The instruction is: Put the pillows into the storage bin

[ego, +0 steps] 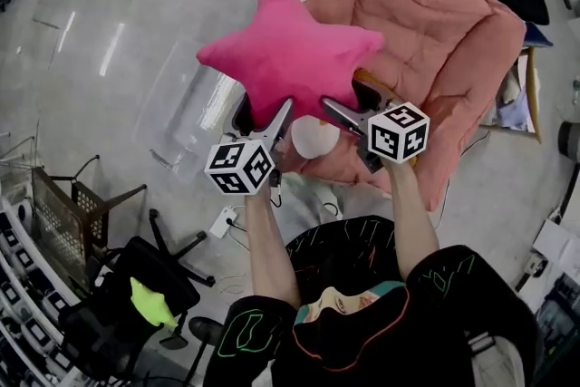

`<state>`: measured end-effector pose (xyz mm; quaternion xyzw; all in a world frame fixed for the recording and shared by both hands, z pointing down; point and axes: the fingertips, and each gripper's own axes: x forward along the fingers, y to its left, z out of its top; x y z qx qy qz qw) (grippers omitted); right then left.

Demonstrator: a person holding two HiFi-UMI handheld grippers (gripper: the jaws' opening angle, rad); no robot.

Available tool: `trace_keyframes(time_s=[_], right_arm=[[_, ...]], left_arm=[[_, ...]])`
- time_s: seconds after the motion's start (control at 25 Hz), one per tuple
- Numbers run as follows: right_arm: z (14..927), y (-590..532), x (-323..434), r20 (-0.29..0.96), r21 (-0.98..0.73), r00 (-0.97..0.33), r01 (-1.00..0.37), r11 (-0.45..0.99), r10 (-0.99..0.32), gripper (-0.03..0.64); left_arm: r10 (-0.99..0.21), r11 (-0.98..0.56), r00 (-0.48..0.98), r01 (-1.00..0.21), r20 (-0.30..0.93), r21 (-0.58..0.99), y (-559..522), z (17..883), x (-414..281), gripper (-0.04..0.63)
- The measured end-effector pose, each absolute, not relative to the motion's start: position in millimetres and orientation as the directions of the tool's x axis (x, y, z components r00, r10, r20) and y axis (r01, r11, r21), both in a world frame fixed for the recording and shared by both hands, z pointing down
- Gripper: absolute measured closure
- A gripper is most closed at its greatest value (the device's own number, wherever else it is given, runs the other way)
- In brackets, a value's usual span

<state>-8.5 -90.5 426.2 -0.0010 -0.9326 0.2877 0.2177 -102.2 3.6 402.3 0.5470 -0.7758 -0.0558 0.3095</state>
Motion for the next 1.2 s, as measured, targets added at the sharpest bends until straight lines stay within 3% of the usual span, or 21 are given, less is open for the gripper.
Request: trace_keyframes(time_s=[0.4, 0.48, 0.64, 0.72, 0.8, 0.92, 1.0, 1.2], right_arm=[[475, 35, -177, 0.492, -0.518, -0.819, -0.003, 0.855, 0.295, 0.285], [492, 64, -167, 0.506, -0.514, -0.803, 0.013, 0.858, 0.315, 0.284], [532, 154, -59, 0.496, -0.504, -0.825, -0.019, 0.863, 0.271, 0.284], [551, 192, -39, 0.491, -0.507, -0.836, -0.045, 0.861, 0.246, 0.284], [567, 213, -94, 0.516, -0.512, -0.806, -0.019, 0.859, 0.29, 0.284], [583, 218, -255, 0.6, -0.535, -0.656, 0.097, 0.839, 0.459, 0.284], [585, 217, -348, 0.622, -0.536, -0.608, 0.129, 0.834, 0.494, 0.284], [597, 217, -406, 0.641, -0.471, -0.634, 0.119, 0.874, 0.432, 0.268]], left_arm=[[-0.83, 0.544, -0.341, -0.671, 0.442, 0.503, 146, 461, -251, 0.192], [-0.821, 0.561, -0.354, -0.647, 0.448, 0.516, 177, 479, -238, 0.192], [-0.842, 0.518, -0.302, -0.685, 0.447, 0.513, 264, 519, -135, 0.192], [-0.851, 0.491, -0.265, -0.706, 0.453, 0.51, 300, 539, -120, 0.192], [-0.834, 0.529, -0.29, -0.663, 0.47, 0.529, 324, 557, -169, 0.192], [-0.744, 0.668, -0.403, -0.456, 0.533, 0.589, 343, 578, -305, 0.19], [-0.724, 0.688, -0.424, -0.392, 0.544, 0.611, 345, 583, -391, 0.19], [-0.668, 0.744, -0.473, -0.4, 0.575, 0.535, 363, 599, -447, 0.173]])
